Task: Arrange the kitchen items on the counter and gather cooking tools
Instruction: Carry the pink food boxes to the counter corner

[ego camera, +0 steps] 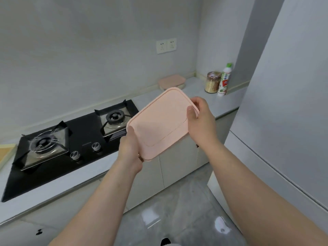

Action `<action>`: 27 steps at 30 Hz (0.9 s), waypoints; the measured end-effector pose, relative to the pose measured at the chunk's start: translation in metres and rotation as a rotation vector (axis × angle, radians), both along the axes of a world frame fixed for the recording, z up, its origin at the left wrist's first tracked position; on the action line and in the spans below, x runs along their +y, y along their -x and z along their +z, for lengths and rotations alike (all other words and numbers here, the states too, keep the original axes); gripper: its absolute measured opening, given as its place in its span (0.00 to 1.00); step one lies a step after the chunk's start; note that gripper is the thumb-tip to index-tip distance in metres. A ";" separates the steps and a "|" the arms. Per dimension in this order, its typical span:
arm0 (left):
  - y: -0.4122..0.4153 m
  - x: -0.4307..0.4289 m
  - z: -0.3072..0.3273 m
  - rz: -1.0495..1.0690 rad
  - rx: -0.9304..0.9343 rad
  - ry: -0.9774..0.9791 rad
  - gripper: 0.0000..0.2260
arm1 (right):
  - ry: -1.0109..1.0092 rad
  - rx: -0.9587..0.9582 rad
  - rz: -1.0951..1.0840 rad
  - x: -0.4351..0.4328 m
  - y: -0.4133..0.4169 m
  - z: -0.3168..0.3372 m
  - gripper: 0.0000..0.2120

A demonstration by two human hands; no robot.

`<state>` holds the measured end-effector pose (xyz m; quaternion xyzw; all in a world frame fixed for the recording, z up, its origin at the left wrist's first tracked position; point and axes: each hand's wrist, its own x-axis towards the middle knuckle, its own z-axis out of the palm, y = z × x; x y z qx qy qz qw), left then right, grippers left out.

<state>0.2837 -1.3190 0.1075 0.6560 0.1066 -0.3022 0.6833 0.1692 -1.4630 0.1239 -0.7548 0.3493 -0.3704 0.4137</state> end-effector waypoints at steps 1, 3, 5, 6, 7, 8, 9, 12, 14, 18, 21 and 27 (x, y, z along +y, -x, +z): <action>-0.008 -0.009 -0.002 -0.038 -0.064 -0.002 0.18 | -0.036 -0.002 -0.036 -0.008 -0.004 -0.003 0.12; -0.027 -0.035 -0.005 -0.129 -0.174 0.019 0.16 | -0.113 -0.018 -0.111 -0.029 -0.015 -0.010 0.12; -0.043 -0.060 -0.009 -0.209 -0.231 0.070 0.14 | -0.185 -0.041 -0.174 -0.049 -0.025 -0.017 0.13; -0.047 -0.068 -0.009 -0.238 -0.259 0.097 0.14 | -0.213 -0.050 -0.189 -0.055 -0.028 -0.020 0.13; -0.054 -0.080 -0.011 -0.262 -0.277 0.118 0.14 | -0.237 -0.058 -0.203 -0.065 -0.032 -0.023 0.14; -0.060 -0.089 -0.012 -0.279 -0.291 0.135 0.14 | -0.258 -0.066 -0.207 -0.072 -0.034 -0.027 0.14; -0.066 -0.100 -0.014 -0.295 -0.296 0.147 0.15 | -0.277 -0.074 -0.209 -0.083 -0.037 -0.031 0.14; -0.081 -0.130 -0.018 -0.347 -0.322 0.164 0.15 | -0.339 -0.105 -0.181 -0.114 -0.045 -0.039 0.13; -0.090 -0.153 -0.020 -0.381 -0.363 0.178 0.14 | -0.382 -0.117 -0.162 -0.138 -0.053 -0.042 0.13; -0.109 -0.200 -0.022 -0.407 -0.413 0.178 0.20 | -0.426 -0.149 -0.128 -0.187 -0.073 -0.048 0.13; -0.121 -0.239 -0.020 -0.386 -0.450 0.126 0.22 | -0.426 -0.137 -0.099 -0.228 -0.087 -0.047 0.09; -0.139 -0.297 -0.027 -0.470 -0.569 0.038 0.29 | -0.427 -0.038 -0.053 -0.302 -0.121 -0.053 0.13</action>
